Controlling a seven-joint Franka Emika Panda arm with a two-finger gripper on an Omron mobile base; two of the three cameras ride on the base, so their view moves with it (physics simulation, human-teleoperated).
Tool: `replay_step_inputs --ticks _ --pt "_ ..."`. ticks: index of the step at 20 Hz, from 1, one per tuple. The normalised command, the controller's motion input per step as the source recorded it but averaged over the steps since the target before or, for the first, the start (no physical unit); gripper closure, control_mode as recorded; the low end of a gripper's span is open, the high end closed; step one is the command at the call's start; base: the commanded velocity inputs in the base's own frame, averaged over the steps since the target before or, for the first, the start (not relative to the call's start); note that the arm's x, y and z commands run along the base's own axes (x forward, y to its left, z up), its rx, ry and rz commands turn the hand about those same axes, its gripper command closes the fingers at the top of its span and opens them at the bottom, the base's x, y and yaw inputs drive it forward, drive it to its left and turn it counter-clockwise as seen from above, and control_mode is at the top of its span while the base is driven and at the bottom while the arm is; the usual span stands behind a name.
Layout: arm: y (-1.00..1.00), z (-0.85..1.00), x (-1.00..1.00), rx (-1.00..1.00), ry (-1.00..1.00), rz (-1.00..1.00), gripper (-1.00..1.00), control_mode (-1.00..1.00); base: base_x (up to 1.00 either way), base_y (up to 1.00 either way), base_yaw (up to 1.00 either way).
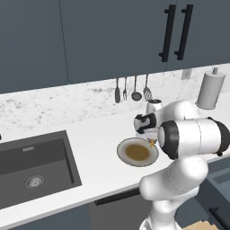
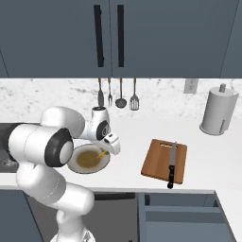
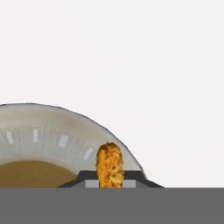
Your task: Pick up the knife from the drawer and place it on the cutting board. Then place the meat from the plate to the cutting board.
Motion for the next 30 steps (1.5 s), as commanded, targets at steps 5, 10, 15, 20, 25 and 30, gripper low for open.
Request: replay_step_inputs --ticks 5,10,15,20,25,30 --pt "-1.00 0.14 0.14 0.00 0.04 0.17 1.00 -1.00 0.00 0.00 0.00" --pt "-1.00 0.09 0.01 0.00 0.05 0.30 1.00 -1.00 0.00 0.00 0.00" --pt "-1.00 0.12 0.06 0.02 0.00 0.32 1.00 -1.00 0.00 0.00 0.00" --pt "-0.92 0.00 0.00 0.05 0.00 0.26 1.00 -1.00 0.00 0.00 0.00" --pt "-0.67 -0.10 0.20 0.02 0.00 0.17 1.00 -1.00 0.00 0.00 0.00" --pt "-0.28 -0.15 0.07 0.00 0.00 0.05 1.00 -1.00 0.00 0.00 0.00"
